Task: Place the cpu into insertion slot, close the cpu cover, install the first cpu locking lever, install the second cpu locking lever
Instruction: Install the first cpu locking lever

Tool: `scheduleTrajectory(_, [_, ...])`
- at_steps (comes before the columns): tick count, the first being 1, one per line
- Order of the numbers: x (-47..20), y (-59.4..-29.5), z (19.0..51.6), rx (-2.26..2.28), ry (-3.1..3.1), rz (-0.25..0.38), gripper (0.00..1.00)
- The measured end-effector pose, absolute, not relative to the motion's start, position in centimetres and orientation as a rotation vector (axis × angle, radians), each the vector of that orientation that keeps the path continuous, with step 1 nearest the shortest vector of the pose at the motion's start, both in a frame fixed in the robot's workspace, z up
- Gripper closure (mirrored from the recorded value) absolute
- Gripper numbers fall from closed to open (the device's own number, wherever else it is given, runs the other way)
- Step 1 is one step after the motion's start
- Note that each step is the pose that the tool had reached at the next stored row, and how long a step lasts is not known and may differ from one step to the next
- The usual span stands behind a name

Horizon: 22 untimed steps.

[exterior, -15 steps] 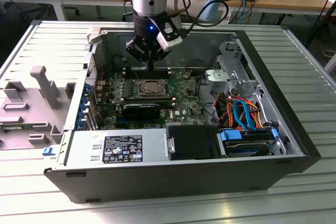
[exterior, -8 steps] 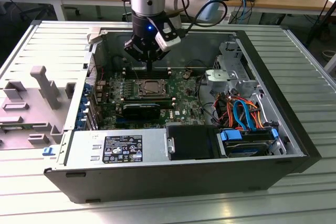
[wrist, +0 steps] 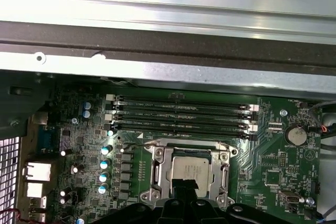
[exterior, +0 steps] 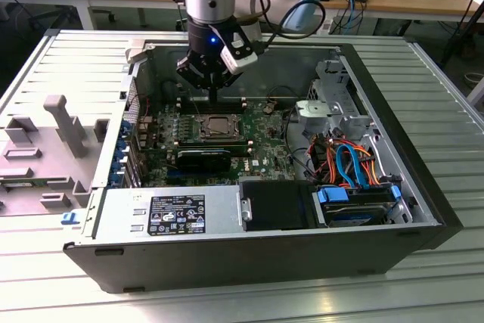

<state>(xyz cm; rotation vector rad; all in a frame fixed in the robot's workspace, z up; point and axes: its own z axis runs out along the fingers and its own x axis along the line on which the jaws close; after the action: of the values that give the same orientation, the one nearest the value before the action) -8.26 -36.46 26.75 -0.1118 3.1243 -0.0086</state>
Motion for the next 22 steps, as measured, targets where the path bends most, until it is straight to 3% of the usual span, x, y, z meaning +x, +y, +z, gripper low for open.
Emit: scheduleTrajectory(22, [-9.4,-36.5,26.7,-0.112,3.124,-0.009,0.89])
